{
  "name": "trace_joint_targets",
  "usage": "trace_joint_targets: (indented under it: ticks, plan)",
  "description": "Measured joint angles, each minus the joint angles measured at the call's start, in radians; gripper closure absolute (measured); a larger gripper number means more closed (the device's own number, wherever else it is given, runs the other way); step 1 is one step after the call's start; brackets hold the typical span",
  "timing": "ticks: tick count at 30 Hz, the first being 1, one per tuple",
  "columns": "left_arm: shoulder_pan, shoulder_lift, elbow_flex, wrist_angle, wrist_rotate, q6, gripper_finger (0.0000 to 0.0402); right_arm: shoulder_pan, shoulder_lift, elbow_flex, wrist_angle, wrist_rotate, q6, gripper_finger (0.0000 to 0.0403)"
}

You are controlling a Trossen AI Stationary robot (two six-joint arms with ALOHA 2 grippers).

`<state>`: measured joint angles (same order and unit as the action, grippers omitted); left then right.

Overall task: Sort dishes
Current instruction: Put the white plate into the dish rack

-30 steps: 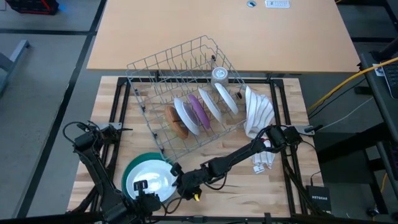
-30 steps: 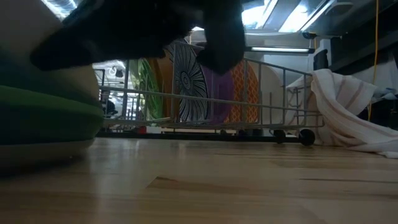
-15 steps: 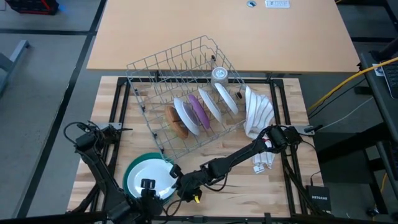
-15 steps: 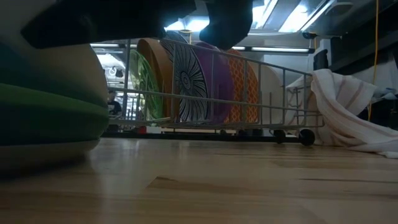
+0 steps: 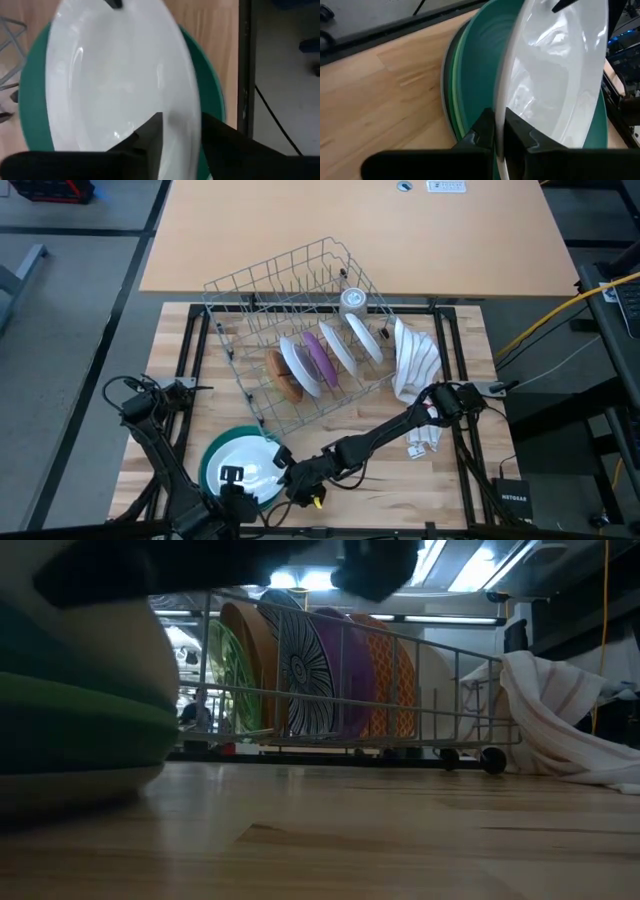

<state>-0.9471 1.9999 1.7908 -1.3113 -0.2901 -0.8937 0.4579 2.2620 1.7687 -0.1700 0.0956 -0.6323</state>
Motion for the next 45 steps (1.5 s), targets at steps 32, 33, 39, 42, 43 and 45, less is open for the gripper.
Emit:
trace_joint_targets:
  ticks: [32,33,39,42,43,45]
  plan:
    - [-0.029,0.001,0.116,-0.059,-0.051,-0.235,0.0400,0.140,-0.002,0.162,-0.089,0.615,-0.062,0.0246]
    - [-0.033,0.001,0.121,-0.059,-0.051,-0.239,0.0400,0.148,-0.002,0.173,-0.100,0.651,-0.096,0.0246]
    - [-0.051,0.001,0.122,-0.061,-0.109,-0.284,0.0401,0.165,-0.002,0.235,-0.148,0.731,-0.128,0.0246]
    - [-0.055,0.001,0.128,-0.062,-0.116,-0.300,0.0401,0.164,-0.002,0.261,-0.202,0.805,-0.127,0.0246]
    - [-0.055,0.001,0.134,-0.065,-0.116,-0.300,0.0401,0.164,-0.002,0.267,-0.221,0.834,-0.127,0.0246]
    - [-0.056,0.001,0.153,-0.068,-0.127,-0.300,0.0401,0.164,-0.002,0.280,-0.257,0.878,-0.125,0.0246]
